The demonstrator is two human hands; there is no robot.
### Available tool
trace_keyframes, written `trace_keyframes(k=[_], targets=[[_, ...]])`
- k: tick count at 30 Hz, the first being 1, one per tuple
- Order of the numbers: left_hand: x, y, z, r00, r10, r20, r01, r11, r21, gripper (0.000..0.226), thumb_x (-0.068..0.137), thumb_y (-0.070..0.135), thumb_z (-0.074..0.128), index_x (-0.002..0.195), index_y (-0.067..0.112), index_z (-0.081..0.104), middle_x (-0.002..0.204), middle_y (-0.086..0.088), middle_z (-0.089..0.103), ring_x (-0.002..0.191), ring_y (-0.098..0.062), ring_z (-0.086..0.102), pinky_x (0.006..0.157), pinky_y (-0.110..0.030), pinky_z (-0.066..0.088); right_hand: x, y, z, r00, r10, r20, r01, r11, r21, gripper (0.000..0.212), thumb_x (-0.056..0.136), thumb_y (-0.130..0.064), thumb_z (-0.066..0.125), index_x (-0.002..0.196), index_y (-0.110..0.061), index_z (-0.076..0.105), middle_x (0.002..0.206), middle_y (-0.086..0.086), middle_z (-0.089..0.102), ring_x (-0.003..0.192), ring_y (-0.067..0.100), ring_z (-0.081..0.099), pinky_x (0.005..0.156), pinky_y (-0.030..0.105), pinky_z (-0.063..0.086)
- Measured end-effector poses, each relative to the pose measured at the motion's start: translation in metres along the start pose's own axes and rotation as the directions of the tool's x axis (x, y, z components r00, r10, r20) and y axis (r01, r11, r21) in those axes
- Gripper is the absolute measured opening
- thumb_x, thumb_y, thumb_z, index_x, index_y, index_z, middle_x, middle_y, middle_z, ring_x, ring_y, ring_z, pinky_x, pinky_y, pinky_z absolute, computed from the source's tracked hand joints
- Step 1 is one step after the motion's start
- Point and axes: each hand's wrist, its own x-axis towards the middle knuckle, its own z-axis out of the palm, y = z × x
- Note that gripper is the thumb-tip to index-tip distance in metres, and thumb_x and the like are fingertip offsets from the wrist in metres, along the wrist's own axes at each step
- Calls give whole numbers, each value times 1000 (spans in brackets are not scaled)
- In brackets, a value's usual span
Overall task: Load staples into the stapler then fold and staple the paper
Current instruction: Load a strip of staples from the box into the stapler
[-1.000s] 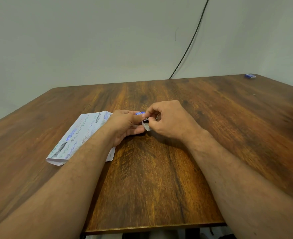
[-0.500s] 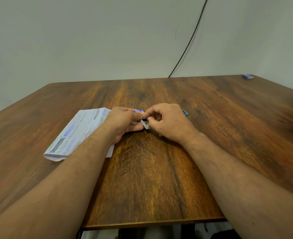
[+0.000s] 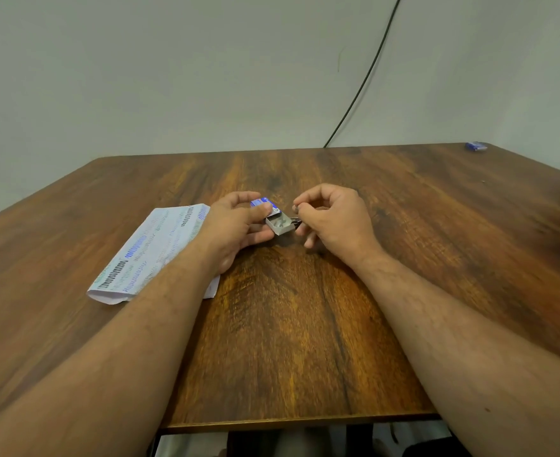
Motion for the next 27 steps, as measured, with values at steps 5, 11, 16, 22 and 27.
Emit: trace_keyframes(k=[5,11,16,22,27], targets=[[-1,-3,-1,999,48,-9,-48,998,-39,34,97,7,63,131,10,59,85,-7,70,53,-9,67,58,-24,60,2,3,-2,998,-3,-59,4,1000,6,14,79,-1,62,78,-15,59,69,18,73,45,23,66,42,31,51],[-4,-1,-1,998,55,-7,-56,998,-41,36,97,8,63,132,12,58,89,-12,69,55,-10,66,56,-22,60,4,3,-3,999,0,-32,1,1000,28,31,76,-8,54,57,-26,71,51,-8,59,41,3,47,42,15,33],[-1,-3,-3,999,41,-11,-42,996,-74,38,95,11,67,131,9,58,82,-8,74,58,-12,68,58,-23,60,8,5,-4,992,124,-6,-122,987,105,30,71,-13,50,48,-22,67,45,-6,53,35,8,41,35,16,28],[-2,-2,-4,1000,23,-16,-25,992,-127,43,92,8,70,131,9,52,102,-17,70,62,-15,73,58,-23,62,9,3,-8,980,197,12,-195,953,232,36,85,5,49,58,-12,64,51,2,53,36,9,40,34,16,27],[-4,-1,-3,999,19,-38,-24,989,-143,47,88,4,73,127,8,48,116,-23,65,65,-20,75,57,-23,61,7,4,-9,983,185,-11,-180,966,184,32,87,5,50,61,-9,61,49,3,53,34,8,41,33,18,29]])
